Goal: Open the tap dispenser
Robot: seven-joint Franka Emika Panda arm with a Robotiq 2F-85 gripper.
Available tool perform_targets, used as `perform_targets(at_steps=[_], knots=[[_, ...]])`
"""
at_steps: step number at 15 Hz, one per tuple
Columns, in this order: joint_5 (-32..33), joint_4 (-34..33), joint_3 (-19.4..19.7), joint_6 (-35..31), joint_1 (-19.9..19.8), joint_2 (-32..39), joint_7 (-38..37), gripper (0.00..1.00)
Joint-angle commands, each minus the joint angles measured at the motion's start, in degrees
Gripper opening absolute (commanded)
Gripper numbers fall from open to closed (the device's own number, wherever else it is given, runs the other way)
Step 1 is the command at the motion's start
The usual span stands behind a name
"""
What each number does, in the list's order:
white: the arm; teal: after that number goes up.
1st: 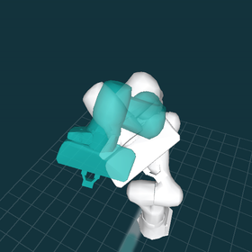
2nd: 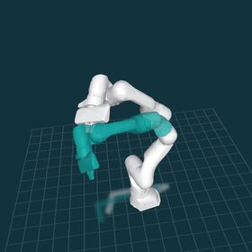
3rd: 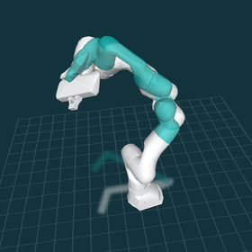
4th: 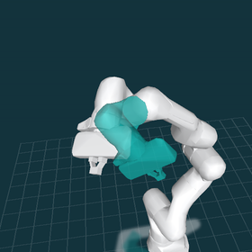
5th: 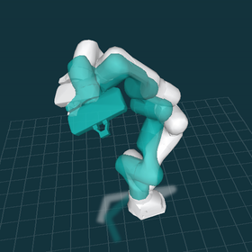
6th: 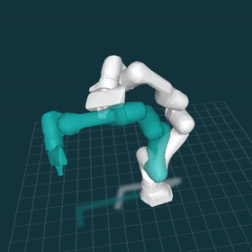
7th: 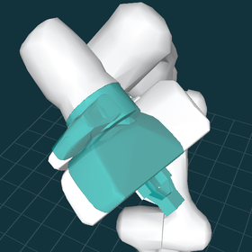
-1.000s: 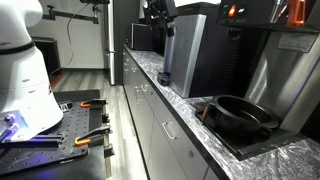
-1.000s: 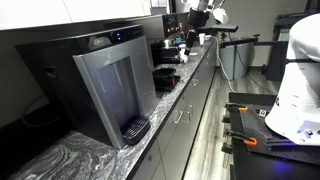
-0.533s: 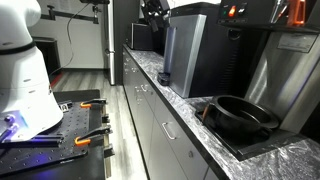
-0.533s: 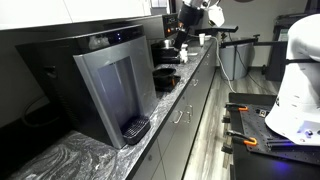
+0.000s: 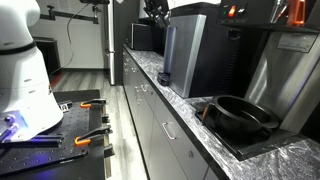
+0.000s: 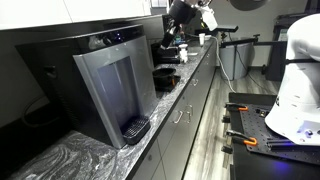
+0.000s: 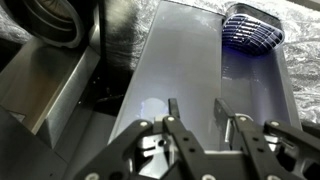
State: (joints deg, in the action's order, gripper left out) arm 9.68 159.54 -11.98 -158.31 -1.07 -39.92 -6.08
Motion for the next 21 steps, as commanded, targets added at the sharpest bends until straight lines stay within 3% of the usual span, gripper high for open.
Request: perform_targets(at_steps=[1,2,3,5,12,21], knots=[[-0.10,-0.06,-0.15,-7.67,0.19,3.39,-0.10,0.12],[-0.17,-0.05,-0.21,-9.42,0.17,3.96,0.04,0.03],[-0.35,-0.04,-0.32,-10.95,0.23,4.52,0.05,0.00],[-0.62,-0.02,-0.41,-13.15,0.35,5.50,0.29,0.00],[-0.69,-0.03,-0.19,-11.46,0.56,5.20,0.90,0.00],[-0.24,-2.80,-5.50,-10.40,0.99,3.68,-0.91,0.00]])
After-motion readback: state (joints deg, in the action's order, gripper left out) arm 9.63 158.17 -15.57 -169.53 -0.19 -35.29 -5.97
